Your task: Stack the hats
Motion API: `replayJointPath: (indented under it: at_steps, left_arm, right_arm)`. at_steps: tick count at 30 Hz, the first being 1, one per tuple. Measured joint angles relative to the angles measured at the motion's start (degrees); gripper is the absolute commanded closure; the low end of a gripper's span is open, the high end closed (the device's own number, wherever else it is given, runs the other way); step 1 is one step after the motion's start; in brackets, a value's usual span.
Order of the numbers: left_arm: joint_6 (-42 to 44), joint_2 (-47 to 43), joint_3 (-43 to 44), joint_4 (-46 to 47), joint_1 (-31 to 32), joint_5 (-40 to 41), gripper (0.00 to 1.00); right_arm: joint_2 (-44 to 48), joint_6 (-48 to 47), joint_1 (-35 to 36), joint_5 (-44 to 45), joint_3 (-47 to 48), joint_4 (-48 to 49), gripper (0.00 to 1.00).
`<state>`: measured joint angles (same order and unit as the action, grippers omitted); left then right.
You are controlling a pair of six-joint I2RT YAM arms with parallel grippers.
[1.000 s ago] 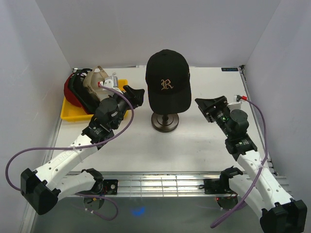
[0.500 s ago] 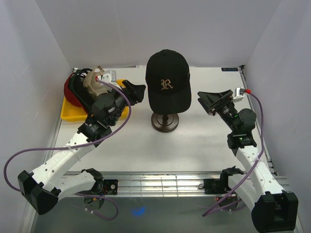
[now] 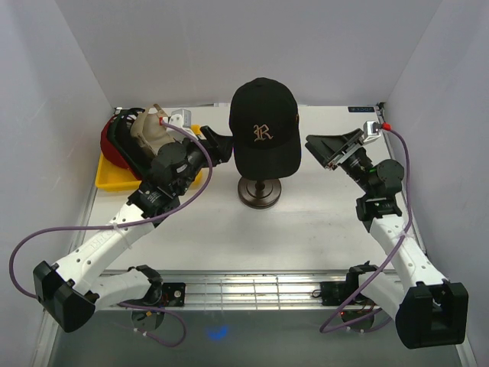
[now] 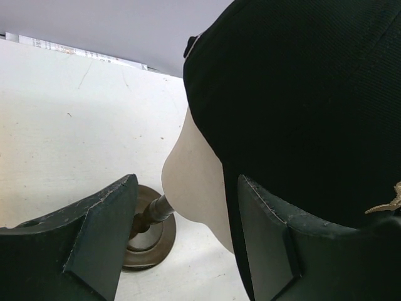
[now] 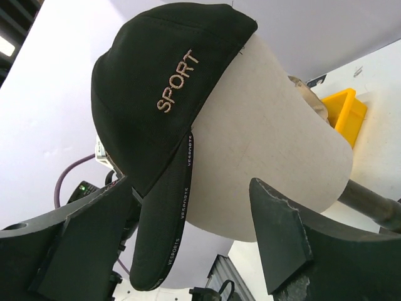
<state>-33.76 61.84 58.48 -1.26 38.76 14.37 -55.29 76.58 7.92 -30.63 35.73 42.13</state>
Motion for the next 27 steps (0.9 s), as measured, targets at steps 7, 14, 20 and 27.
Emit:
replayJointPath:
  at_steps: [7, 14, 20, 27]
  left_arm:
    - [-0.11, 0.07, 0.42, -0.07, -0.04, -0.31, 0.25]
    - [-0.31, 0.39, 0.52, 0.02, -0.04, -0.39, 0.25]
    - [-0.37, 0.76, 0.52, 0.02, -0.04, -0.76, 0.25]
    - [-0.35, 0.79, 0.52, 0.02, -0.07, -0.85, 0.26]
  right_arm:
    - [-3.56, -0.11, 2.54, -1.77, 2.01, 0.35, 0.23]
    - [-3.82, -0.55, 3.78, -2.38, 2.36, 0.39, 0.29]
    - [-3.85, -0.98, 3.85, -2.36, 2.36, 0.31, 0.34]
    - [-3.85, -1.84, 4.48, -2.34, 2.29, 0.2, 0.43]
